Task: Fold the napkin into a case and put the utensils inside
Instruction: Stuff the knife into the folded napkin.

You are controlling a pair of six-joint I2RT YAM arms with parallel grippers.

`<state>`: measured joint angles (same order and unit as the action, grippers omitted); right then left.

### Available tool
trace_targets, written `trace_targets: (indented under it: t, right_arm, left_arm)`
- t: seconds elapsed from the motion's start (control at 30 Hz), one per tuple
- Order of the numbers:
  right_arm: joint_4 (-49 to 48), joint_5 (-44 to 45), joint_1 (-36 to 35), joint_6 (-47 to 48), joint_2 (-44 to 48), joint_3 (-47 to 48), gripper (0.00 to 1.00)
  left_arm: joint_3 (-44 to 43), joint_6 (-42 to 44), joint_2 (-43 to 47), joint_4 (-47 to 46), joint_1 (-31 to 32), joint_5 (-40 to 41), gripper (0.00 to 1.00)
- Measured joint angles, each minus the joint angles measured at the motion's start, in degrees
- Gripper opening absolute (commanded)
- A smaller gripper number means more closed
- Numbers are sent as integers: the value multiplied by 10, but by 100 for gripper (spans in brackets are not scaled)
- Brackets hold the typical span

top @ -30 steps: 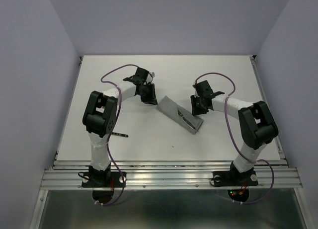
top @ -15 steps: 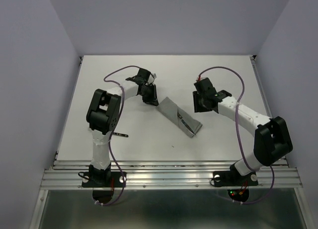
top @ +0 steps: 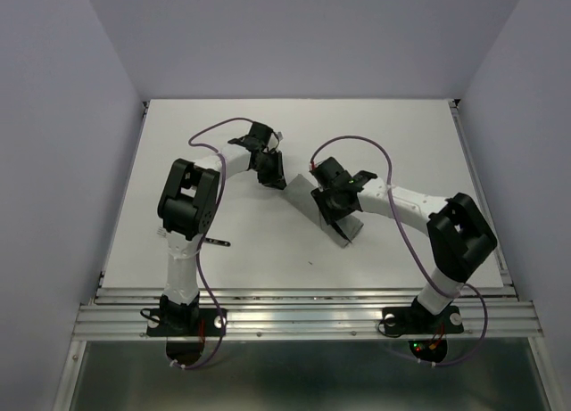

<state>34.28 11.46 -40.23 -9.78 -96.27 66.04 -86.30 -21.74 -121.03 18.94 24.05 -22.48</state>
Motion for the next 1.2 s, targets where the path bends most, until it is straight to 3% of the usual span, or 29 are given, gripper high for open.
trace_targets:
  t: [1.03,1.2]
  right_arm:
    - [-67,-4,-7,68,-68,18,38]
    - [-78,-11,-4,71,-70,25,33]
  left_arm:
    - [-10,-4,0,-4,0,-11,24]
    - [-10,-4,0,-4,0,-12,24]
